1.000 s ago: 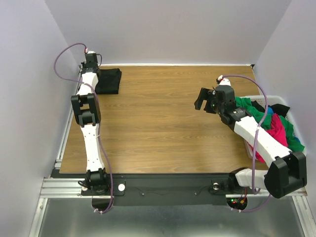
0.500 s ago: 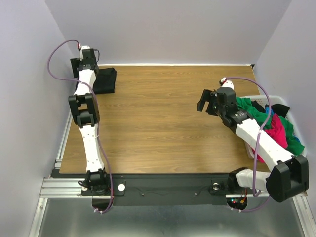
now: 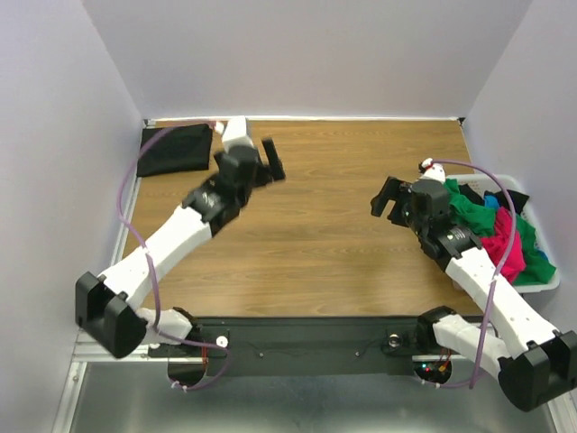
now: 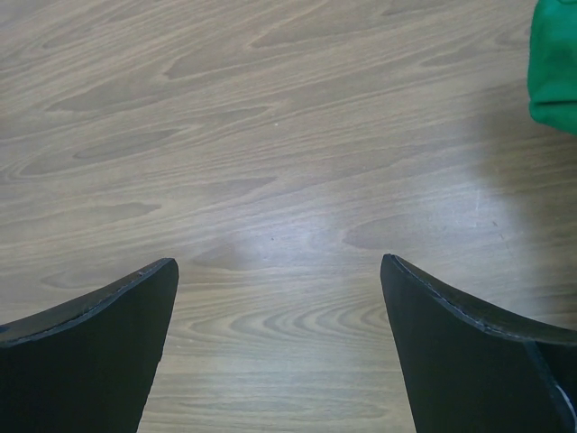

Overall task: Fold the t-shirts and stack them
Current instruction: Neatly place the folded tshirt to the corner

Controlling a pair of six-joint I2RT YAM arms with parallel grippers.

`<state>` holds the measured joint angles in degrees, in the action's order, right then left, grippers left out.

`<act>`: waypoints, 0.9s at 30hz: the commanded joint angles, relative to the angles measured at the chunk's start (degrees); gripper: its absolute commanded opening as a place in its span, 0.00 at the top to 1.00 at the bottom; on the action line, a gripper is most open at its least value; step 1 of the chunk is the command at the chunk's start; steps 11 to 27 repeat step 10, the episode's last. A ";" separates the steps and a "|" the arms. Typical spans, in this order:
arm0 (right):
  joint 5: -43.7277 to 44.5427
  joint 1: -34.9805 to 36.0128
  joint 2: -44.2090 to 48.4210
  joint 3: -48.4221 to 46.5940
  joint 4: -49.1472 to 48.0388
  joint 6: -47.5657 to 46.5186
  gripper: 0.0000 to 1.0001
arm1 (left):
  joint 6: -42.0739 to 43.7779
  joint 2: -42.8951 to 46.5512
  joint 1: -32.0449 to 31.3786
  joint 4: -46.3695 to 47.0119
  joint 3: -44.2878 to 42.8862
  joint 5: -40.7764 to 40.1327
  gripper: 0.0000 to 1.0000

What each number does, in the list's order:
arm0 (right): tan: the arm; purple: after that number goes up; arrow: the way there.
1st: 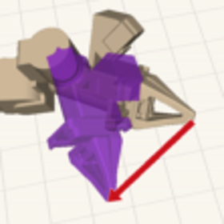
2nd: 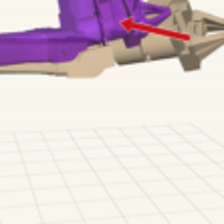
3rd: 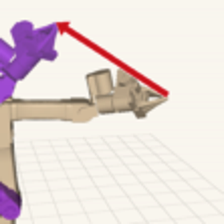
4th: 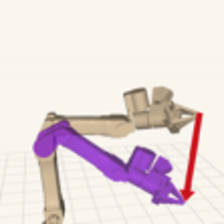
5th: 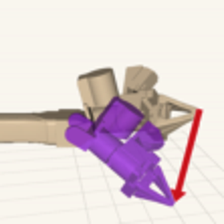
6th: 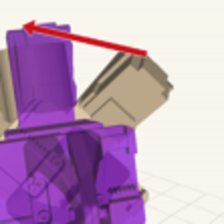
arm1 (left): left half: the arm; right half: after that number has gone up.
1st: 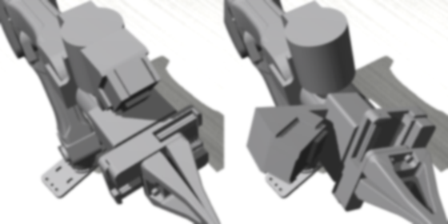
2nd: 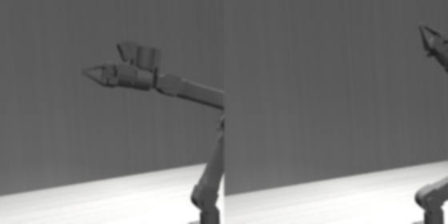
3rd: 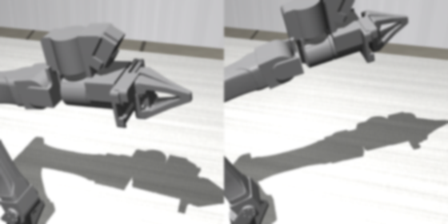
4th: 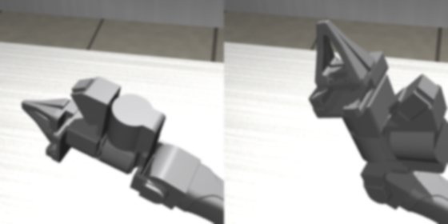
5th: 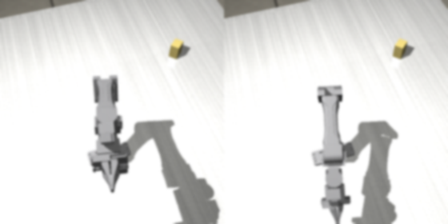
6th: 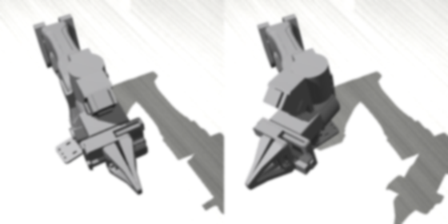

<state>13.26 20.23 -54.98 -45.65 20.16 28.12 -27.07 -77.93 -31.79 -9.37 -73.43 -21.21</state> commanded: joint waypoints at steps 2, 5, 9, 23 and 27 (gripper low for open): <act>-0.86 -0.19 3.12 3.10 -0.39 0.44 0.00 | -18.27 7.78 -6.26 -4.07 20.23 -7.61 0.01; -1.22 -0.19 5.49 6.17 -0.48 -0.16 0.00 | -21.96 10.25 -8.46 -8.27 25.68 -9.62 0.01; 0.01 -0.28 7.16 7.59 -0.56 -2.11 0.00 | -23.73 12.53 -9.08 -14.10 25.09 -12.97 0.01; 0.19 -0.19 7.60 7.59 -0.56 -1.67 0.00 | -23.73 13.24 -9.17 -14.54 24.91 -13.15 0.01; 0.19 -0.19 7.60 7.59 -0.56 -1.67 0.00 | -23.73 13.24 -9.17 -14.54 24.91 -13.15 0.01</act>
